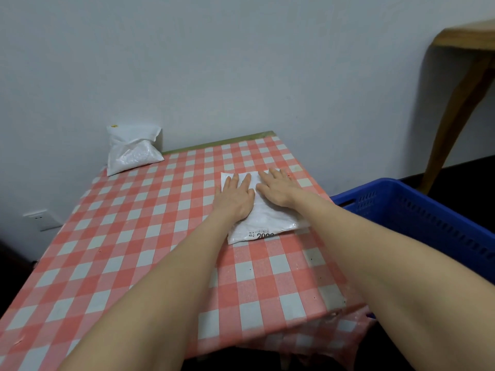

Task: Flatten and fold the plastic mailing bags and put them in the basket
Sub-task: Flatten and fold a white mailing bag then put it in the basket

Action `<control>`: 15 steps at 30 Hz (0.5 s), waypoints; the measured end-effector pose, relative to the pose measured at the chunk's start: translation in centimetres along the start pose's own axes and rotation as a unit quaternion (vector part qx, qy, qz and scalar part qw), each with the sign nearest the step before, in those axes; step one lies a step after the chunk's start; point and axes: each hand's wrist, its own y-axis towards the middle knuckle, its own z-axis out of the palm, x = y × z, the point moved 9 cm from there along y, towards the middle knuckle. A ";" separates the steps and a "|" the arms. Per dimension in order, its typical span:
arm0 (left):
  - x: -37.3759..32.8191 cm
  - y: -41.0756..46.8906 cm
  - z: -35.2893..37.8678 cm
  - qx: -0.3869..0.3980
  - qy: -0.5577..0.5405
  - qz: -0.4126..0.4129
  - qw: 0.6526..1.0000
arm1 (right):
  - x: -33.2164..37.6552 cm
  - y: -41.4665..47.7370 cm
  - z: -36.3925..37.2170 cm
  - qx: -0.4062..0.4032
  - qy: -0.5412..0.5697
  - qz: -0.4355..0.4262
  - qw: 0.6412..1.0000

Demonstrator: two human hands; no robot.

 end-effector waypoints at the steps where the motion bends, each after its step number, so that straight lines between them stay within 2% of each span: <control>1: 0.0 -0.3 -0.3 -0.011 0.000 -0.002 1.000 | 0.0 -0.4 -0.4 -0.015 0.003 0.000 1.000; 3: -0.4 -1.0 -0.8 -0.027 0.000 -0.006 1.000 | -0.3 -1.3 -0.7 -0.028 -0.013 0.004 1.000; 8: -1.4 -2.8 0.9 -0.009 -0.025 -0.007 1.000 | -1.3 -3.1 1.3 -0.028 -0.056 0.031 0.998; 12: -1.2 -2.9 1.0 -0.007 -0.041 -0.006 0.999 | -1.4 -3.4 1.3 -0.021 -0.046 0.043 0.998; 13: -1.1 -2.9 0.6 -0.020 -0.053 -0.012 0.998 | -1.2 -3.5 0.8 -0.029 -0.027 0.041 0.998; 15: -0.2 -3.2 -0.9 -0.084 -0.092 -0.046 0.991 | -1.4 -4.2 -1.2 -0.098 0.024 0.051 0.994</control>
